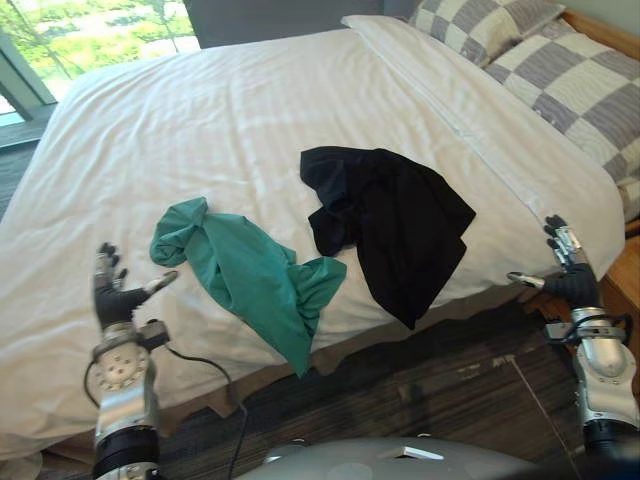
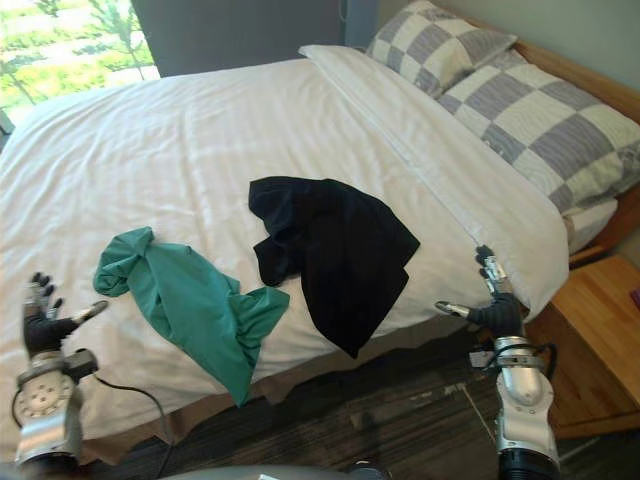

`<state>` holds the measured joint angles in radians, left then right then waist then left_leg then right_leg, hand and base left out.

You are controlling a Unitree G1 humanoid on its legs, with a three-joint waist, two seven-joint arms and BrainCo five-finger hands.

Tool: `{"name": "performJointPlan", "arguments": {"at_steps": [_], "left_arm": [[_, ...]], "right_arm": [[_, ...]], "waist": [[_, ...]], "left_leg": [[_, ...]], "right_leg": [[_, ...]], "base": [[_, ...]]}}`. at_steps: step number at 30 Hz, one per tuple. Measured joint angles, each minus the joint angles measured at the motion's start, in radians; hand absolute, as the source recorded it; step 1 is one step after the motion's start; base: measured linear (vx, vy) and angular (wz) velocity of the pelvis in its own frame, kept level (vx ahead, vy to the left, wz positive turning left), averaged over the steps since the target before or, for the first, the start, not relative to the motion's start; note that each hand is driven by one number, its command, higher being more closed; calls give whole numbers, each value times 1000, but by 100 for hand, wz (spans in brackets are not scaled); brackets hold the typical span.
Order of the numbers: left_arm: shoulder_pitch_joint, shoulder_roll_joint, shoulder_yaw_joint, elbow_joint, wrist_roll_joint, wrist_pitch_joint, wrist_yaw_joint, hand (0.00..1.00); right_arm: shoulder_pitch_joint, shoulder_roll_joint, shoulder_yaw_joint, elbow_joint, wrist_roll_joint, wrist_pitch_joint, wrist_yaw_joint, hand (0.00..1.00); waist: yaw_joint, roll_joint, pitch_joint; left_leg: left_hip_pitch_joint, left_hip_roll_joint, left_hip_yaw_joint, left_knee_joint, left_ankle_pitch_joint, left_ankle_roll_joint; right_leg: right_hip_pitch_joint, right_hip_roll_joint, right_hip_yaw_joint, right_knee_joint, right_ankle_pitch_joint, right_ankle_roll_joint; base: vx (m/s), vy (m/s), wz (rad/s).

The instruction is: Tidy the bed and pick cloth on bed and put in laundry

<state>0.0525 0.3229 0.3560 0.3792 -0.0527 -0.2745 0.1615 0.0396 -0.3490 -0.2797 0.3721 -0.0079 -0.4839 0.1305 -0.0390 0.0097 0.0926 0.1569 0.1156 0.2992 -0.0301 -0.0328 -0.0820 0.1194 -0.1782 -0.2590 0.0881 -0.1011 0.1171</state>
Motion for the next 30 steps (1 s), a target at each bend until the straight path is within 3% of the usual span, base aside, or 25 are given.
{"name": "performJointPlan", "arguments": {"at_steps": [5, 12, 17, 25, 29, 30], "left_arm": [[-13, -3, -111, 0, 125, 77, 6, 0], [-72, -1, -135, -5, 211, 138, 45, 0], [-100, 26, -135, -5, 273, 154, 66, 0], [-162, 64, -140, -5, 272, 152, 198, 0], [-164, 79, -135, -73, 269, 146, 226, 0], [-167, 80, -130, -96, 270, 139, 226, 100]], "right_arm": [[5, 37, 78, -35, -16, 63, -34, 0], [-20, 56, 95, -176, -13, 90, -67, 0], [-45, 56, 83, -235, 39, 101, -71, 0], [-87, 54, 48, -322, 122, 101, -50, 0], [-78, 54, 30, -413, 147, 102, -30, 0], [-74, 54, 20, -431, 156, 102, -22, 0]], "waist": [[-3, 7, 23], [4, -9, 87], [4, -9, 142], [2, -3, 244], [1, 0, 282], [2, 1, 286]], "left_leg": [[-8, 1, 17, -1, 0, 0], [-140, 8, 28, 39, 10, 7], [-183, 9, 46, 67, 11, 9], [-278, 27, 61, 121, 11, 9], [-282, 39, 79, 120, 10, 7], [-284, 42, 82, 120, 7, 3]], "right_leg": [[-35, 2, 33, 14, 8, 3], [-196, 2, 78, 87, 7, 1], [-255, 2, 111, 113, 7, -1], [-375, 12, 153, 173, 4, -15], [-394, 24, 162, 185, 5, -21], [-400, 26, 163, 192, 2, -24]], "base": [[-66, 7, -14], [-69, -4, -9], [-7, -3, -13], [-32, -24, -11], [-6, -20, -8], [-7, -29, -5]]}}
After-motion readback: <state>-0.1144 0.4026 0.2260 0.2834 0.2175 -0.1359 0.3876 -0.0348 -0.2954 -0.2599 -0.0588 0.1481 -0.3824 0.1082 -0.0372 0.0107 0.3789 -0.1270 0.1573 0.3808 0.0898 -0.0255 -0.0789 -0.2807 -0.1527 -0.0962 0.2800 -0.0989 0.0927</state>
